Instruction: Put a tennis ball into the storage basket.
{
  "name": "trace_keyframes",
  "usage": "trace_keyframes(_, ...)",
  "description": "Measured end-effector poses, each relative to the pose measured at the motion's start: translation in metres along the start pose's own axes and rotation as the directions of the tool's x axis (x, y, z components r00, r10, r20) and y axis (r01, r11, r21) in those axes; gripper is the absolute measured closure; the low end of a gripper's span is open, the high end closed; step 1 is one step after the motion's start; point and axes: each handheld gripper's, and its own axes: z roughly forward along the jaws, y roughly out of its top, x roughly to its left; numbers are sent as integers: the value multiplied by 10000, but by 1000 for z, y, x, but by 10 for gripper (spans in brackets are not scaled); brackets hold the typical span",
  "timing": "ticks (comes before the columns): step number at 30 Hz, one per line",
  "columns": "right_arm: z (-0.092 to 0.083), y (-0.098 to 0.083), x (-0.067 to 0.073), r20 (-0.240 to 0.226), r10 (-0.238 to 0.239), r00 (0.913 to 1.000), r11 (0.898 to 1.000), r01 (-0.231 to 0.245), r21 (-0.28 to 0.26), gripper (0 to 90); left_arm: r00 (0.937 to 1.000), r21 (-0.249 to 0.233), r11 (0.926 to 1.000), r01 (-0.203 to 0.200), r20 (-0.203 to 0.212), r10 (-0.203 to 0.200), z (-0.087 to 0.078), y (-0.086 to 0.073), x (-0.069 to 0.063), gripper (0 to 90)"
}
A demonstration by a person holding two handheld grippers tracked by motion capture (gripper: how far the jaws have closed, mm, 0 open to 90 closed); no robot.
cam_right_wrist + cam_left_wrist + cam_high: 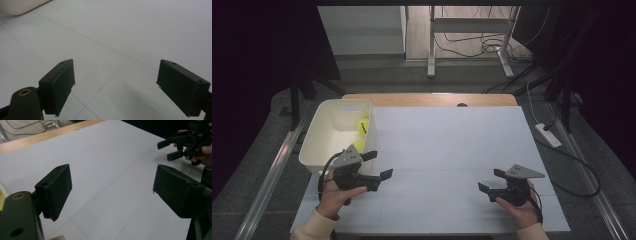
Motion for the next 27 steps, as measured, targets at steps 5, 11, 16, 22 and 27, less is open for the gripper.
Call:
trace_keyframes(5, 0, 0, 0, 2, -10, 10000, 10000, 10, 18, 145, 9995, 102, 9995, -314, -65, 315, 4, -7, -8, 165)
trace_keyframes(11, 0, 0, 0, 13, 4, 10000, 10000, -4, 5, 145, 9977, 370, 9971, -664, 142, 659, 10, -15, -16, 159)
trace_keyframes(16, 0, -1, 0, 18, -16, 10000, 10000, 16, 18, 145, 9984, 482, 9974, -538, 209, 528, 16, -28, -15, 156)
trace_keyframes(22, 0, -1, 0, 27, -17, 10000, 10000, 17, 24, 145, 9989, 557, 9975, -428, 231, 415, 22, -43, -10, 153)
trace_keyframes(27, 0, 0, 0, 29, -15, 10000, 10000, 15, 15, 145, 9993, 539, 9981, -296, 236, 284, 25, -52, -8, 151)
